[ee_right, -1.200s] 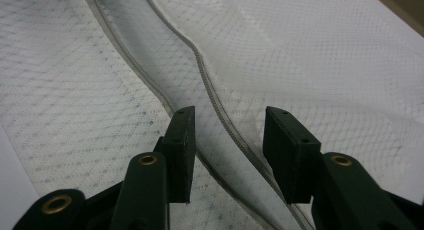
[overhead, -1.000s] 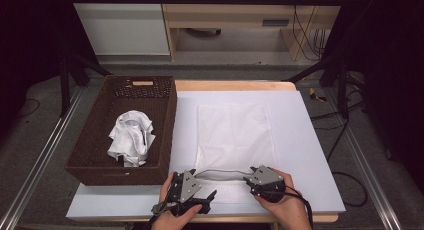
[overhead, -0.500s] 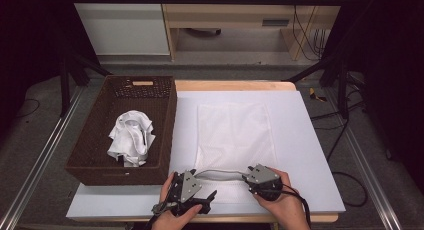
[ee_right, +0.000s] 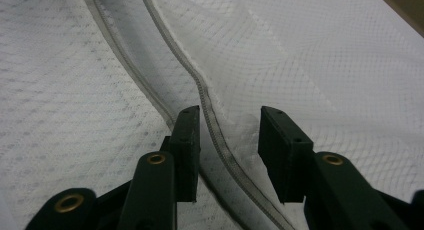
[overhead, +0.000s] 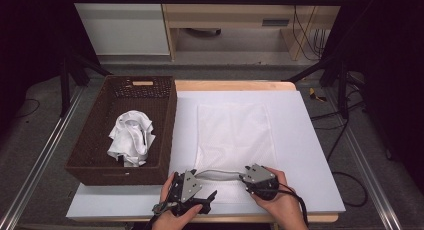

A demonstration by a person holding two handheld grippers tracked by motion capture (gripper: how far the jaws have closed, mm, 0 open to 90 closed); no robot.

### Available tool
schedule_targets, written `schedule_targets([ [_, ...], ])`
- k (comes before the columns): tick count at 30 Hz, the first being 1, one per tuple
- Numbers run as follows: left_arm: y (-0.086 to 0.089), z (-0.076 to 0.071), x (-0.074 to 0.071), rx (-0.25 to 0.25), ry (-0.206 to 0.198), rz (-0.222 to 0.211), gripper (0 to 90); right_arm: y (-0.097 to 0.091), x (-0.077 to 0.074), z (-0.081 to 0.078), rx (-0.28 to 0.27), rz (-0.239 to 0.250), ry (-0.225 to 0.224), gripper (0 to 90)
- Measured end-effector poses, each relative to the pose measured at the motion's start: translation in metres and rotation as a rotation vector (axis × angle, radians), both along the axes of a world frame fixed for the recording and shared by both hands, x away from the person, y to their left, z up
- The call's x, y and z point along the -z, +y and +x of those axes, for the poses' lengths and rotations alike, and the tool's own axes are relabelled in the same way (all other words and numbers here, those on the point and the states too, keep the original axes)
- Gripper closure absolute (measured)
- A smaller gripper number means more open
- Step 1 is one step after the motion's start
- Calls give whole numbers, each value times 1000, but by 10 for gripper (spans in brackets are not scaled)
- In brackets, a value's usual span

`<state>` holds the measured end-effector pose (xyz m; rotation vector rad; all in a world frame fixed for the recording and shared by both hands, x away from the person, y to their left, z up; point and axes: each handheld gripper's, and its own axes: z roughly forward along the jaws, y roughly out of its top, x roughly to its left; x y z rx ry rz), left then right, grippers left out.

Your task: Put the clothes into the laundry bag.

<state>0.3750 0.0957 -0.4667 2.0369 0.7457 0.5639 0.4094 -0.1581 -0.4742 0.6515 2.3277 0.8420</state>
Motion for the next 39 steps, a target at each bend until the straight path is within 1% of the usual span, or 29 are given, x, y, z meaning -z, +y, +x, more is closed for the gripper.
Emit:
schedule_targets([
  [1, 0, 0, 0, 0, 1, 0, 104, 1, 0, 1, -7, -7, -7, 592],
  [3, 0, 0, 1, 1, 2, 0, 104, 4, 2, 3, -2, -24, -14, 575],
  [5, -1, 0, 1, 2, 2, 1, 104, 5, 2, 4, -3, -29, -14, 577],
  [6, -1, 0, 1, 2, 2, 1, 104, 5, 2, 6, 5, -36, -15, 611],
  [9, 0, 0, 0, 0, 1, -1, 104, 4, 1, 10, 7, -31, -15, 684],
  [10, 0, 0, 0, 0, 1, -1, 104, 3, 0, 10, 8, -27, -6, 711],
  [11, 0, 1, 0, 0, 2, 0, 104, 3, 0, 10, 8, -27, -6, 711],
  [13, 0, 1, 1, -1, 4, -1, 104, 2, 0, 12, 3, -11, 7, 758],
  [14, 0, 1, 1, -1, 5, -1, 104, 2, 0, 12, 2, -14, 10, 770],
  [15, 0, 1, 1, -2, 5, -1, 104, 1, 1, 15, 7, -15, 20, 765],
  [17, 0, 1, 1, 0, 7, -3, 104, 1, 2, 15, 10, -17, 20, 759],
  [19, 0, 1, 1, 0, 8, -4, 104, -1, 1, 14, 8, -25, 14, 744],
  [21, 0, 1, 0, -1, 8, -7, 104, -4, 0, 14, 28, -44, 6, 738],
  [22, 0, 1, 0, -1, 8, -7, 104, -4, 0, 14, 28, -44, 6, 738],
  [24, 1, 1, 0, -2, 10, -10, 104, -6, -1, 14, 40, -49, 17, 766],
  [25, 1, 1, 0, -3, 12, -11, 104, -8, -2, 15, 45, -47, 30, 810],
  [26, 1, 1, 0, -3, 12, -11, 104, -8, -2, 15, 45, -47, 30, 810],
  [28, 2, 1, 0, -4, 16, -14, 105, -8, -2, 16, 28, -22, 52, 863],
  [33, 1, 0, 1, -2, 19, -18, 104, -8, -4, 15, 29, -20, 54, 880],
  [35, 1, 0, 1, -1, 17, -19, 105, -8, -4, 15, 28, -16, 45, 880],
  [39, 0, -1, 0, -1, 13, -14, 106, -7, -11, 13, 32, -1, -4, 882],
])
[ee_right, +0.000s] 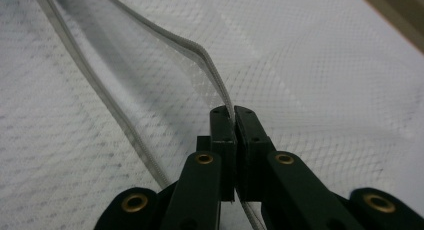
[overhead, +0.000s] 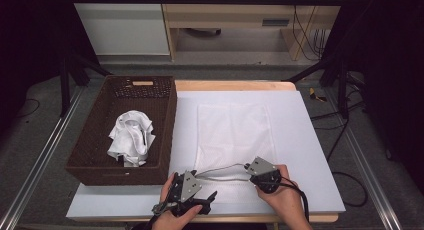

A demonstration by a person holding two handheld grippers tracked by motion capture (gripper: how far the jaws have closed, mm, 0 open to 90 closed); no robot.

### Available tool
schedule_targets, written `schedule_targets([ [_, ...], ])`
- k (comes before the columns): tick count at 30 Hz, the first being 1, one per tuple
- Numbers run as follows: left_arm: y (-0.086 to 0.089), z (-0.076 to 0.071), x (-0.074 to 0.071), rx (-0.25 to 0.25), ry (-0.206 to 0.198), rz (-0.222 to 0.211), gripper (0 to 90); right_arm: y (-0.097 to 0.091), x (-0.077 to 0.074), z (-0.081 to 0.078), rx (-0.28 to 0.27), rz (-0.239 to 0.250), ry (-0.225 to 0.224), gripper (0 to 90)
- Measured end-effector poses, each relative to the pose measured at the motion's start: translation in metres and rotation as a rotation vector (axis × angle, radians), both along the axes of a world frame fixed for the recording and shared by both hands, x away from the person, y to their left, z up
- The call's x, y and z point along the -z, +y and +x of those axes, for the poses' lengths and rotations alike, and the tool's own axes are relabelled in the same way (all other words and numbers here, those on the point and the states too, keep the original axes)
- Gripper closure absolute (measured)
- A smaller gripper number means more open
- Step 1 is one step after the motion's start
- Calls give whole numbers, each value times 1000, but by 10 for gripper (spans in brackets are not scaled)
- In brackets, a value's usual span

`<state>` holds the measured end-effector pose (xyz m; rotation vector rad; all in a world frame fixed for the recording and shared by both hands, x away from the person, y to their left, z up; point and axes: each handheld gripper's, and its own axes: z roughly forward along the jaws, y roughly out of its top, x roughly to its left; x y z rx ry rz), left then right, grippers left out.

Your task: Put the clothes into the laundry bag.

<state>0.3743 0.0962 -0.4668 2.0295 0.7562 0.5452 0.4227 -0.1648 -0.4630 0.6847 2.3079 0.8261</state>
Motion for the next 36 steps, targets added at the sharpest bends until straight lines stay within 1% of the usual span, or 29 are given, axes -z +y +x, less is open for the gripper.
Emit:
schedule_targets([
  [1, 0, 0, 0, 0, -1, 2, 106, 0, 0, 0, 0, 0, 0, 882],
  [2, 1, 0, -1, -3, -4, 7, 107, 1, -4, -1, -1, 7, -24, 884],
  [5, 3, 0, -4, -7, -11, 14, 110, 2, -8, -1, -6, 16, -46, 885],
  [6, 4, 0, -5, -13, -12, 6, 112, 2, -9, 0, -5, 20, -47, 885],
  [10, 5, 0, -7, -17, -14, 3, 114, 4, -13, 6, -15, 27, -41, 886],
  [11, 5, -1, -8, -18, -13, 4, 116, 6, -16, 10, -12, 23, -37, 888],
  [13, 5, -1, -9, -19, -12, 2, 119, 7, -18, 12, -12, 26, -41, 889],
  [14, 6, -2, -10, -17, -9, 0, 132, 10, -24, 14, -8, 34, -45, 889],
  [15, 5, -2, -10, -17, -9, -3, 132, 10, -24, 14, -8, 34, -45, 889],
  [16, 5, -3, -11, -16, -9, -5, 140, 11, -29, 14, -9, 48, -54, 890],
  [17, 5, -3, -12, -15, -8, -7, 140, 11, -29, 14, -9, 48, -54, 890],
  [18, 5, -4, -12, -12, -7, -6, 149, 11, -34, 13, -8, 66, -75, 890],
  [20, 4, -5, -13, -8, -10, -6, 156, 11, -35, 12, -6, 75, -78, 890],
  [22, 3, -6, -14, -4, -16, -4, 164, 9, -39, 9, -7, 102, -97, 890],
  [23, 3, -6, -14, -3, -19, -3, 165, 9, -40, 8, -4, 113, -99, 890],
  [24, 3, -7, -15, -3, -22, -4, 165, 9, -41, 7, -6, 117, -107, 890],
  [25, 3, -7, -15, -1, -21, -8, 168, 8, -45, 4, -2, 133, -126, 890],
  [27, 3, -7, -16, 0, -21, -11, 168, 8, -45, 3, 0, 142, -132, 890],
  [29, 3, -7, -17, -3, -20, -18, 168, 9, -47, 1, 8, 159, -156, 890],
  [30, 4, -7, -18, -1, -10, -14, 171, 9, -47, 1, 10, 166, -168, 890],
  [31, 4, -7, -19, -1, -7, -14, 176, 10, -49, 0, 16, 183, -194, 890],
  [34, 4, -7, -22, -4, -17, -19, 177, 12, -51, 2, 18, 191, -204, 890],
  [36, 5, -6, -24, -9, -19, -27, 177, 16, -52, 4, 17, 201, -194, 890],
])
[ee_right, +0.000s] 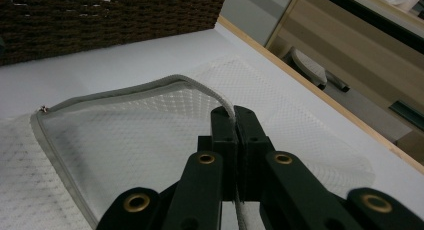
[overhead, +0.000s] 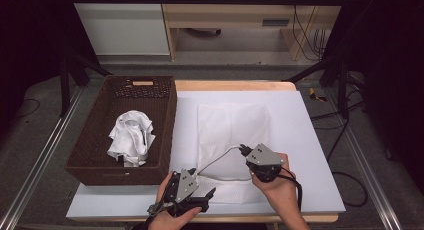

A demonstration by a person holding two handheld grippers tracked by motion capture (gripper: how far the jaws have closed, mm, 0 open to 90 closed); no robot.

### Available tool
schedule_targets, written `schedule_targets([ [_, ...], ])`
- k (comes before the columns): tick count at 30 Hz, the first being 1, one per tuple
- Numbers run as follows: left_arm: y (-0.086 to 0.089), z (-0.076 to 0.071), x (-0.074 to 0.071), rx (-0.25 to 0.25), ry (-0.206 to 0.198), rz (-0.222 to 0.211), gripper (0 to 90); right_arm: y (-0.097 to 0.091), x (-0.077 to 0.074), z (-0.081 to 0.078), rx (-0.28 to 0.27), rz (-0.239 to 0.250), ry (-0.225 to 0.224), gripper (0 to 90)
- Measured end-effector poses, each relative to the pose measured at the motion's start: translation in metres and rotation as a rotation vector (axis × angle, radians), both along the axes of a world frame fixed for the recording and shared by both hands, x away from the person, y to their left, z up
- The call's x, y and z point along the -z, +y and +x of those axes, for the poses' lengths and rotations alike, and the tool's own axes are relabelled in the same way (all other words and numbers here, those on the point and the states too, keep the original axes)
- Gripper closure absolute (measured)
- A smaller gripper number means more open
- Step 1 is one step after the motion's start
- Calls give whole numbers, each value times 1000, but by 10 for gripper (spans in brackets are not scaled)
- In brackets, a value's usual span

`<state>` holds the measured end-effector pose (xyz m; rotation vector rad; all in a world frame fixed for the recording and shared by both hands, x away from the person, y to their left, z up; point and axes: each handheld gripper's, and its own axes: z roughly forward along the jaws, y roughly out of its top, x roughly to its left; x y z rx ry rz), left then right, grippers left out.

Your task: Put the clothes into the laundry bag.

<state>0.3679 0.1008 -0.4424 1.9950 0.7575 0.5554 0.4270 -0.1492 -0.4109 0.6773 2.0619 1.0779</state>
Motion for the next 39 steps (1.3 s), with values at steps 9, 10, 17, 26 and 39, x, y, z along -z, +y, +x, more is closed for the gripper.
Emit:
schedule_targets([
  [9, 1, 2, -11, -3, 6, -6, 178, 10, -3, 15, -8, 6, 63, 890],
  [10, 1, 2, -11, -3, 6, -6, 178, 10, -4, 17, -6, 11, 70, 891],
  [17, 5, 5, -39, 31, 50, 9, 159, 12, -6, 26, -10, 28, 116, 891],
  [26, 15, 17, -82, 37, 72, 101, 86, 11, 0, 21, -74, 18, 82, 890],
  [39, 79, 61, -119, -131, 177, 160, 64, 5, 5, 15, -91, -7, 70, 890],
])
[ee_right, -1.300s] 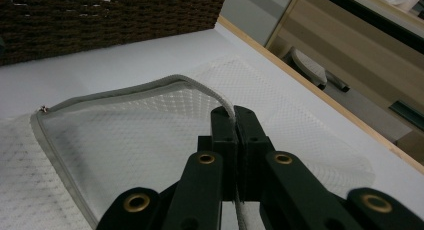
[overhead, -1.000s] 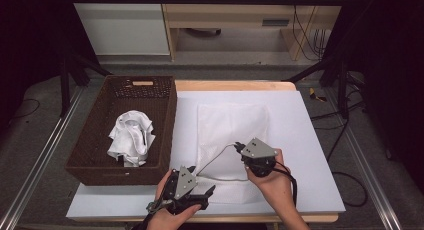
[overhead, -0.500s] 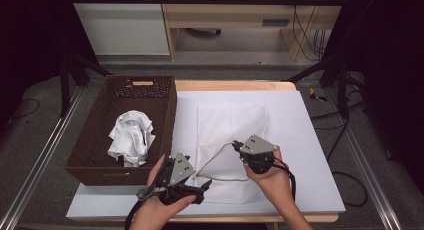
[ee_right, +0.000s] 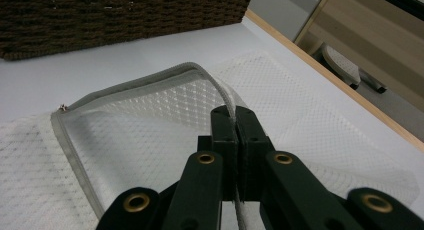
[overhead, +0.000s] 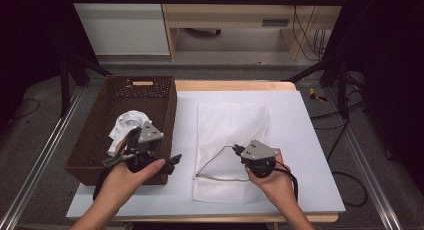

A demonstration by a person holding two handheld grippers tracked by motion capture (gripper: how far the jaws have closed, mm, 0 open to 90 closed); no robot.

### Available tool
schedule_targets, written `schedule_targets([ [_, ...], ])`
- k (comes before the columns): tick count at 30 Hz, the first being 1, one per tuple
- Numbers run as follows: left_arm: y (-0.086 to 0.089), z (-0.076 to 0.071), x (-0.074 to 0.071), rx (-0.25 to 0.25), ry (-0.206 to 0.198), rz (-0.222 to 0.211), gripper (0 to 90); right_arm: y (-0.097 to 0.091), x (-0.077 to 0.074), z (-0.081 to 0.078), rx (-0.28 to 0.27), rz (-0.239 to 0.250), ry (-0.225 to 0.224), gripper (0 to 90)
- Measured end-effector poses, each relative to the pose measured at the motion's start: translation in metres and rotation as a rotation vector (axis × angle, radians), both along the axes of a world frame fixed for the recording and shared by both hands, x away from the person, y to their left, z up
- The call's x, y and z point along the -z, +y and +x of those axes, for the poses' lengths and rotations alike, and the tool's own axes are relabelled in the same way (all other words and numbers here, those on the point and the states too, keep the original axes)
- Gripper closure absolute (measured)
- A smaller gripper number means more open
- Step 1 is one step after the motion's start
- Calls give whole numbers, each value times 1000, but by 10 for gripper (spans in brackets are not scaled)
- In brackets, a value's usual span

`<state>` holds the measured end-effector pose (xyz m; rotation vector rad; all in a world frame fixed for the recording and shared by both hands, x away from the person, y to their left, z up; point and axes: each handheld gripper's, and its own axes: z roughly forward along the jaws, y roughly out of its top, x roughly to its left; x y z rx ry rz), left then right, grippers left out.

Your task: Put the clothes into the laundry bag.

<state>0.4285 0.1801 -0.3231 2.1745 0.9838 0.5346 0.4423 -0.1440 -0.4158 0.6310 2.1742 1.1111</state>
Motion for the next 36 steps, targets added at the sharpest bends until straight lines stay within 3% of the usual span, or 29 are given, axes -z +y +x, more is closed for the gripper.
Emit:
schedule_targets([
  [2, 8, 6, -4, -25, 1, 51, 63, -2, 1, -1, 4, 2, 4, 889],
  [7, 23, 20, -14, -75, 18, 23, 66, -7, 1, 1, 19, 13, 8, 888],
  [10, 35, 36, -15, -126, 31, 70, 66, -8, 2, 3, 23, 11, 13, 889],
  [13, 48, 54, -6, -187, 64, 80, 67, -8, 2, 3, 22, 8, 13, 888],
  [16, 58, 70, 8, -214, 120, 98, 71, -7, 2, 2, 20, 3, 11, 888],
  [17, 63, 79, 16, -211, 159, 126, 70, -7, 2, 2, 18, 1, 11, 888],
  [20, 72, 92, 32, -240, 190, 173, 72, -7, 3, 2, 13, 2, 13, 887],
  [22, 81, 101, 42, -266, 218, 162, 72, -7, 3, 2, 12, 3, 17, 887],
  [25, 93, 110, 50, -306, 261, 105, 88, -8, 5, 3, 11, 1, 23, 887],
  [34, 101, 122, 69, -319, 311, 166, 71, -6, 6, 3, 4, -8, 27, 886],
  [36, 104, 125, 74, -330, 322, 150, 74, -6, 6, 3, 3, -9, 26, 886],
])
